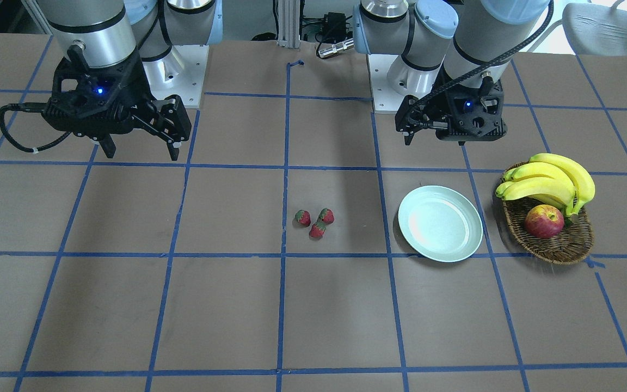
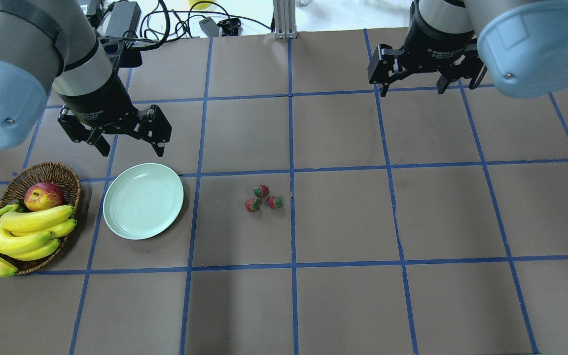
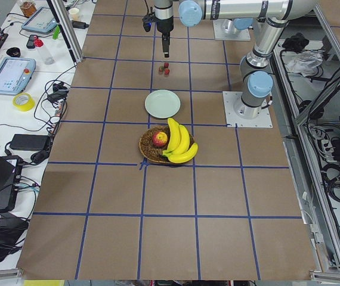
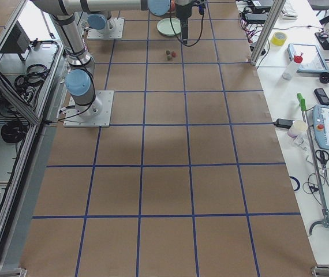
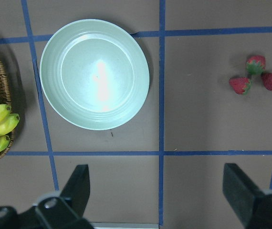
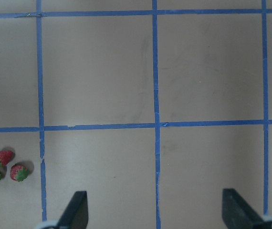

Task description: Collect all strawberries into plate

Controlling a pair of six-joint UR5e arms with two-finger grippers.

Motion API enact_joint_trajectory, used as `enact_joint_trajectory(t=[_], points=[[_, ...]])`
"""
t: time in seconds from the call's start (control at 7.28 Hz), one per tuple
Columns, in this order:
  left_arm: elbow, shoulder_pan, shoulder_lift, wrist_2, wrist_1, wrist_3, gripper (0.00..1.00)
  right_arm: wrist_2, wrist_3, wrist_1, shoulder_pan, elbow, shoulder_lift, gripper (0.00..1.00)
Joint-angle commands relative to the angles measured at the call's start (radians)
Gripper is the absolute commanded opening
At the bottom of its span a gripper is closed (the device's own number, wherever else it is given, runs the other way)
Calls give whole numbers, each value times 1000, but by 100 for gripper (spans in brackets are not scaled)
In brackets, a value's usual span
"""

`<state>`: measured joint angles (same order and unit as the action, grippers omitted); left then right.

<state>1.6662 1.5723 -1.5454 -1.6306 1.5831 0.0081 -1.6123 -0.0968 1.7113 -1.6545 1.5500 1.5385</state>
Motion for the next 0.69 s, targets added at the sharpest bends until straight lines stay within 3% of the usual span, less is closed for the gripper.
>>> enact_joint_trajectory(t=[0.0,0.55], points=[[0,0,-1,0,0,0,100,-18,0,-2,1,-2,0,100],[1,0,-1,0,0,1,100,-44,-1,-7,1,-8,0,100]])
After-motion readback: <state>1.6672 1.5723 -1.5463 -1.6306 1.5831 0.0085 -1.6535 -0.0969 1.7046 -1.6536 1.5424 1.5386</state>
